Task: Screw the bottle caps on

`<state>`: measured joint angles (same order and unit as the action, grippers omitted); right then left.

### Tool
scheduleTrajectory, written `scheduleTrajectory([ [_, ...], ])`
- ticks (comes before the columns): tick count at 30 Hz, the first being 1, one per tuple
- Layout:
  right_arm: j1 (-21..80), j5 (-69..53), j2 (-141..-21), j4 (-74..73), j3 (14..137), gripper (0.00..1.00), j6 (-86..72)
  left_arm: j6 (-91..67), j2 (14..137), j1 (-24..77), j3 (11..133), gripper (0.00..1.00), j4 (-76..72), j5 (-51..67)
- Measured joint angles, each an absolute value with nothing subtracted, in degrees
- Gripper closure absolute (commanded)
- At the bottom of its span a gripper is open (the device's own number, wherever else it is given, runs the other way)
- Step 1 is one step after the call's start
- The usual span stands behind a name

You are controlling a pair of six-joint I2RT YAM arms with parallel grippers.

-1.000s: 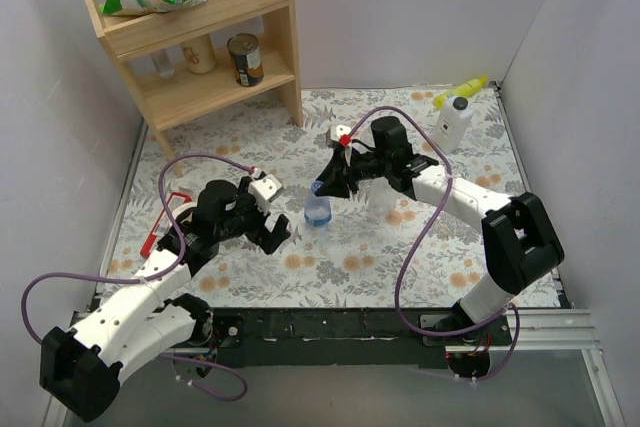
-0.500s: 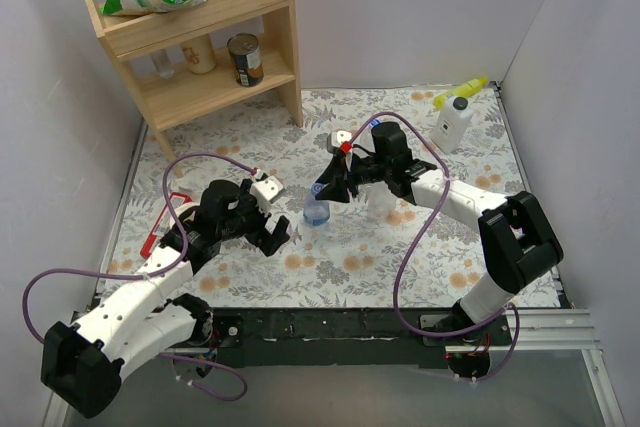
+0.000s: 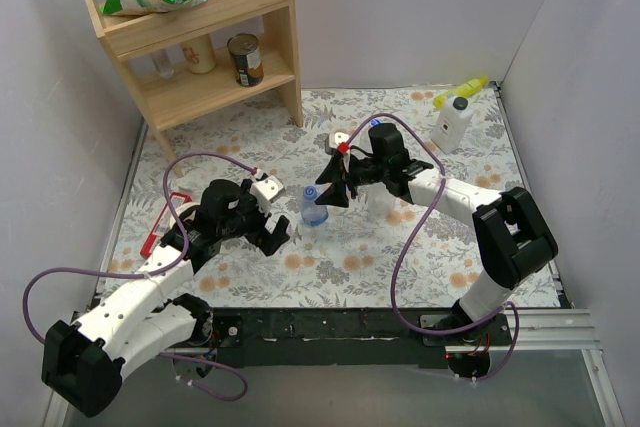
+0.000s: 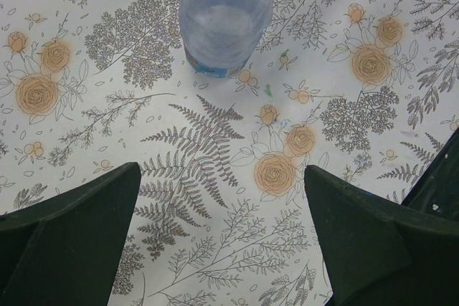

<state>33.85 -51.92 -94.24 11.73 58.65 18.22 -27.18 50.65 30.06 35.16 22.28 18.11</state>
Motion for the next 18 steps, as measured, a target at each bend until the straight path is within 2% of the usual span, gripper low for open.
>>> scheduleTrajectory([
  [18, 33.8, -51.7, -94.2, 11.6, 59.5, 0.33, 18.0, -26.8, 50.7, 29.7, 35.2, 0.02, 22.3, 18.9],
])
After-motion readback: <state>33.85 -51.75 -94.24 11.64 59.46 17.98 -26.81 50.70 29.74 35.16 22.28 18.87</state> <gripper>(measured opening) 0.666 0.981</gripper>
